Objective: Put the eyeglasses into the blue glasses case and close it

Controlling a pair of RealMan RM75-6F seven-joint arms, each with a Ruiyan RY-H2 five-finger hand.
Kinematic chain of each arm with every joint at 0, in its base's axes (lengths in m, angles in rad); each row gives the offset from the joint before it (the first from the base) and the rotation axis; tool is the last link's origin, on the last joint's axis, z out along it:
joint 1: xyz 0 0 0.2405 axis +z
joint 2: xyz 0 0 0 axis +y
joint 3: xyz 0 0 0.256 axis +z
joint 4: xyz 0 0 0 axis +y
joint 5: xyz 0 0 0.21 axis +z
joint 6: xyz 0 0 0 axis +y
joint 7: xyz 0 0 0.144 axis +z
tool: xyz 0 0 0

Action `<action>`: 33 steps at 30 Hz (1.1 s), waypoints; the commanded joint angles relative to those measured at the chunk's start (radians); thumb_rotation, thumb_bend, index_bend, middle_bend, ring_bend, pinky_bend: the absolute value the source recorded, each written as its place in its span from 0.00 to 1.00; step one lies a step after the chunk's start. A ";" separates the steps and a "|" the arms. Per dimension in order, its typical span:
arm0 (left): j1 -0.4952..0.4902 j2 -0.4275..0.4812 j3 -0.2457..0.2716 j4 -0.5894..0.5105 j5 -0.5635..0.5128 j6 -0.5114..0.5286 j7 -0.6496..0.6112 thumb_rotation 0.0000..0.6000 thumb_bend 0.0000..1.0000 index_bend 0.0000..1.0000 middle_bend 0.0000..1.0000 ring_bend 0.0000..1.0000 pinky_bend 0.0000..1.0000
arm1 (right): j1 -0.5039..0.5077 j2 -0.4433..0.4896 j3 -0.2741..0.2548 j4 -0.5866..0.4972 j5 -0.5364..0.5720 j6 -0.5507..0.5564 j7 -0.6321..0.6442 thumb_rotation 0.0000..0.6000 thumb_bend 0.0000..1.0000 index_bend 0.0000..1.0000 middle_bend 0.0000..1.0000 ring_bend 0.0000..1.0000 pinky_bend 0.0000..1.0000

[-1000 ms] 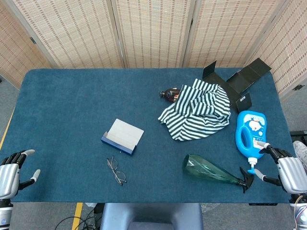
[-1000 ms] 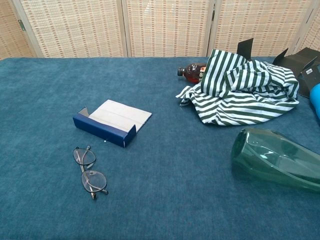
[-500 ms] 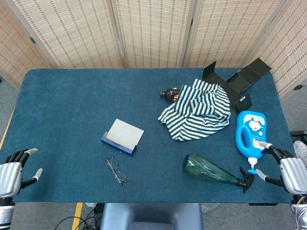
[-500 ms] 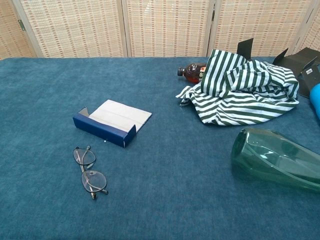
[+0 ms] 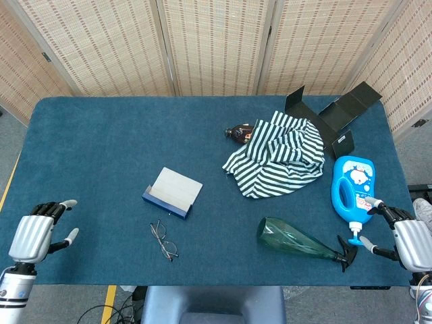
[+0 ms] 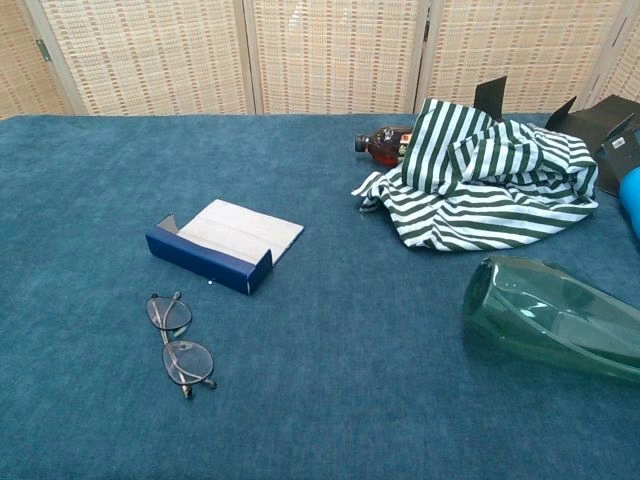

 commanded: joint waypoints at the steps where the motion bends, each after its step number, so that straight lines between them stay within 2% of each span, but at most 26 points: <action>1: -0.093 0.002 -0.014 0.030 0.069 -0.087 -0.042 1.00 0.32 0.30 0.58 0.49 0.56 | 0.002 0.002 0.002 -0.004 0.002 -0.003 -0.004 1.00 0.18 0.18 0.39 0.37 0.36; 5: -0.197 0.002 -0.013 0.053 0.115 -0.210 -0.086 1.00 0.32 0.30 0.76 0.65 0.81 | 0.004 0.002 0.003 -0.007 0.008 -0.010 -0.008 1.00 0.18 0.18 0.39 0.37 0.36; 7: -0.256 -0.001 -0.010 0.067 0.128 -0.285 -0.118 1.00 0.35 0.28 0.84 0.74 0.89 | 0.005 0.003 0.003 -0.008 0.011 -0.012 -0.010 1.00 0.18 0.18 0.39 0.37 0.36; 10: -0.332 -0.008 -0.009 0.079 0.139 -0.381 -0.148 1.00 0.45 0.26 0.93 0.87 0.97 | 0.004 0.003 0.003 -0.010 0.015 -0.014 -0.013 1.00 0.18 0.18 0.39 0.37 0.36; 13: -0.389 -0.018 -0.009 0.081 0.143 -0.447 -0.152 1.00 0.52 0.24 0.97 0.92 1.00 | 0.002 0.003 0.003 -0.011 0.020 -0.014 -0.014 1.00 0.18 0.18 0.39 0.37 0.36; 17: -0.461 -0.034 -0.009 0.076 0.109 -0.558 -0.120 1.00 0.56 0.24 0.99 0.93 1.00 | 0.002 0.003 0.003 -0.010 0.025 -0.017 -0.015 1.00 0.18 0.18 0.39 0.37 0.36; 25: -0.550 -0.101 -0.034 0.112 -0.046 -0.711 -0.021 1.00 0.57 0.21 1.00 0.93 1.00 | 0.004 0.000 0.004 -0.002 0.029 -0.023 -0.008 1.00 0.19 0.18 0.39 0.37 0.36; 33: -0.598 -0.147 -0.032 0.179 -0.209 -0.793 0.092 1.00 0.57 0.21 1.00 0.93 1.00 | -0.006 0.000 0.002 0.009 0.034 -0.015 0.006 1.00 0.19 0.18 0.39 0.38 0.36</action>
